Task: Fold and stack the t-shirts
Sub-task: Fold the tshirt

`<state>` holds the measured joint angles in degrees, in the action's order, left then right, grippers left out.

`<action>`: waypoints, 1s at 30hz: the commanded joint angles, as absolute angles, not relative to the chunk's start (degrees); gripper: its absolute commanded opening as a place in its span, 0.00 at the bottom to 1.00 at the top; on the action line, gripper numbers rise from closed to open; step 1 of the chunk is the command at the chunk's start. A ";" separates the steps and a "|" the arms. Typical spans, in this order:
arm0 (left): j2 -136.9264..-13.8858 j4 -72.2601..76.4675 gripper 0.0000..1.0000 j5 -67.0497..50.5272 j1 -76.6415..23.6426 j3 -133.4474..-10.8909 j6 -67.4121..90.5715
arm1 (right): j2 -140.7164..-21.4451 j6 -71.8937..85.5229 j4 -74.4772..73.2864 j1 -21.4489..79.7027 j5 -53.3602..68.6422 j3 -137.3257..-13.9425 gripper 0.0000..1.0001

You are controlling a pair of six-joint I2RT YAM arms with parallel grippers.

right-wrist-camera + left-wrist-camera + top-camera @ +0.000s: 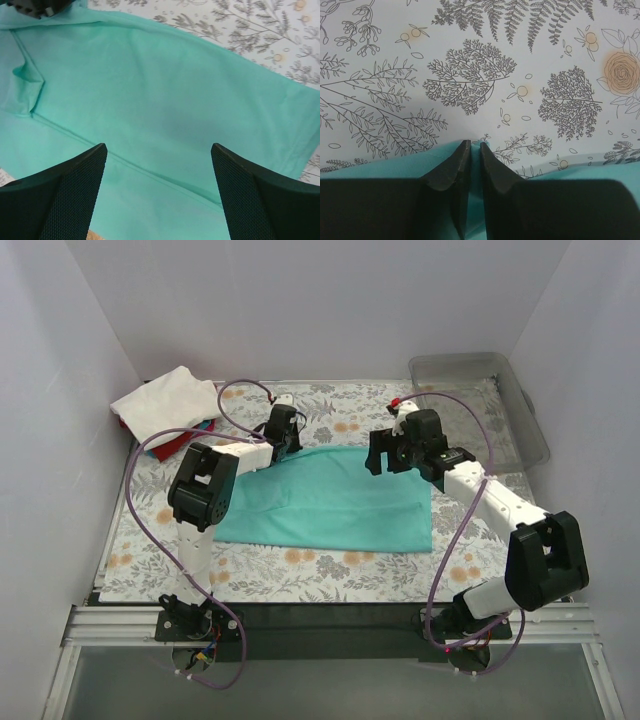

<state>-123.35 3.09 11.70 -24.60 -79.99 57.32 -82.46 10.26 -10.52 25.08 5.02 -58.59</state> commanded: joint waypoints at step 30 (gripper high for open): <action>-104.42 7.74 0.00 23.91 -23.99 -71.11 51.07 | -111.27 5.89 -17.05 16.18 -7.91 -83.58 0.78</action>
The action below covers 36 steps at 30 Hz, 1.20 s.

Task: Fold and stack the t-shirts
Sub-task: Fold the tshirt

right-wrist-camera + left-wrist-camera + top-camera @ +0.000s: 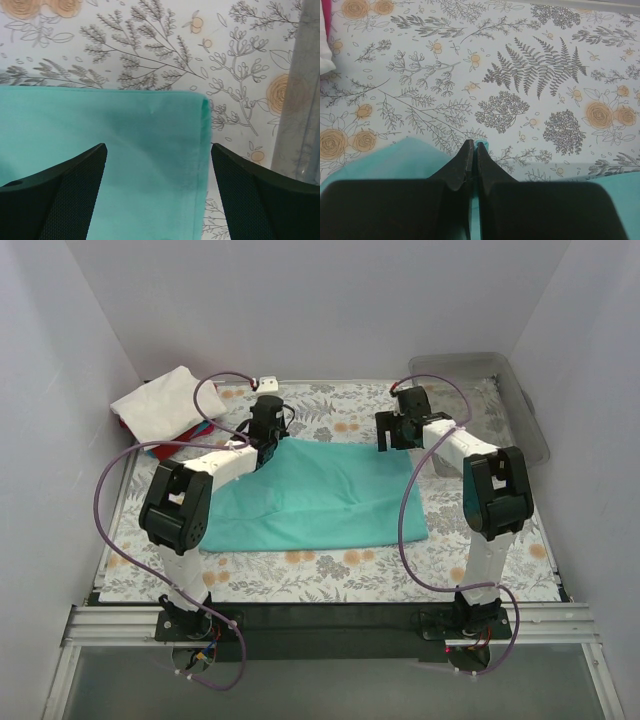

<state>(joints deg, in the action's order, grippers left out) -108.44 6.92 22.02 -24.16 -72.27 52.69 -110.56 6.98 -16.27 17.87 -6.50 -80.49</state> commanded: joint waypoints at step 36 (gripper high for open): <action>-107.05 7.74 0.00 21.71 -23.99 -70.84 50.45 | -117.69 2.99 -18.63 19.69 -10.54 -93.52 0.73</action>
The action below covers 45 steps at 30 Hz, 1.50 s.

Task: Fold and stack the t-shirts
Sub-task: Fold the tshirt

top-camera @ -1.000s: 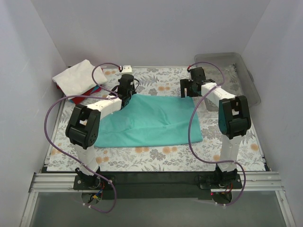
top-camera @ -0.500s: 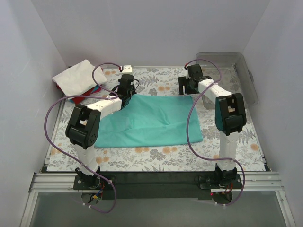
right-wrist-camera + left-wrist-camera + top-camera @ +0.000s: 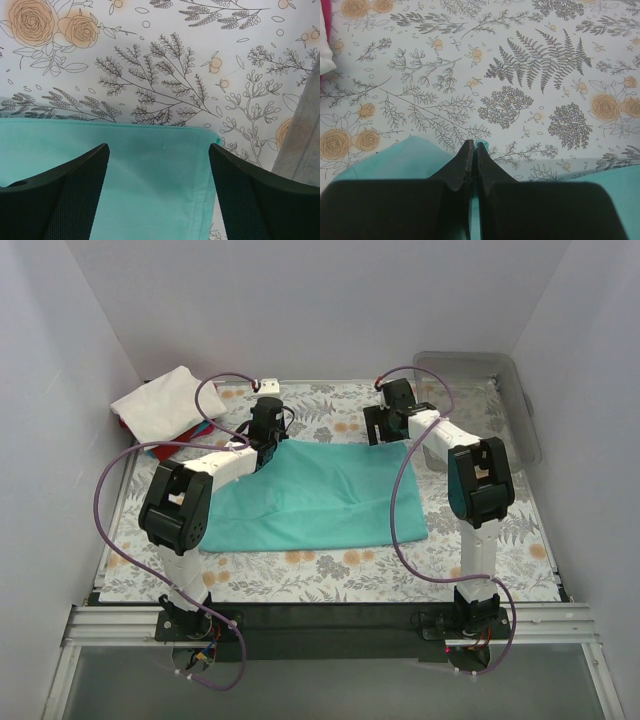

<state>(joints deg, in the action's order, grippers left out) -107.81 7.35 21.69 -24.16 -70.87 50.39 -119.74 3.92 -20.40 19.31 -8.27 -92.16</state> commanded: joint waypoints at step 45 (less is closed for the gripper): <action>-105.91 7.82 0.00 22.24 -23.99 -69.17 50.19 | -125.77 6.86 -22.06 16.52 -12.39 -96.06 0.42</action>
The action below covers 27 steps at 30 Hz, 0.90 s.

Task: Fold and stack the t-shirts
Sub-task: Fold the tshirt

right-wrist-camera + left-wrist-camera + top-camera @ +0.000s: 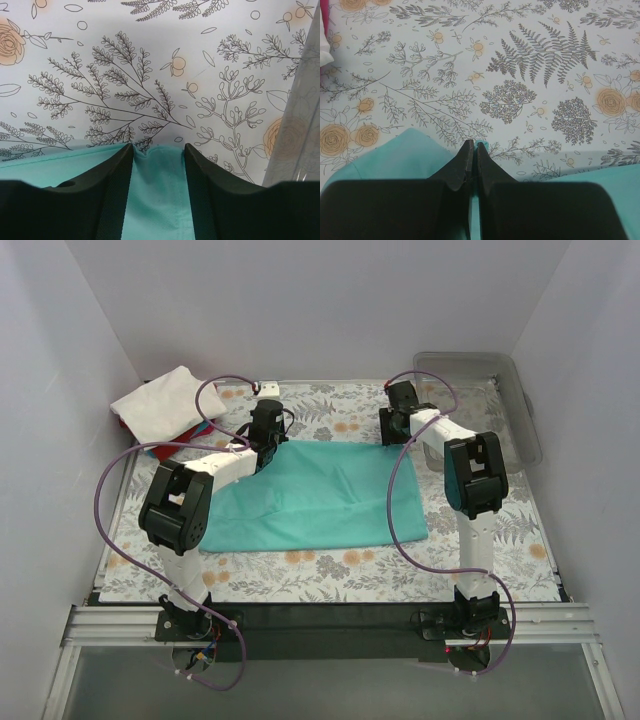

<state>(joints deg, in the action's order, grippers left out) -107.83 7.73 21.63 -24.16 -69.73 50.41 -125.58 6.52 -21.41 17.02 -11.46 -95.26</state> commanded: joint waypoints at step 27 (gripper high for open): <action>-96.25 18.89 0.00 27.59 -25.05 -53.62 55.81 | -100.29 9.58 -15.73 20.56 -12.74 -71.99 0.01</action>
<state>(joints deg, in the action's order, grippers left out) -101.56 15.16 24.67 -24.43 -55.77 53.91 -103.18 8.82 -17.78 19.99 -11.46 -74.41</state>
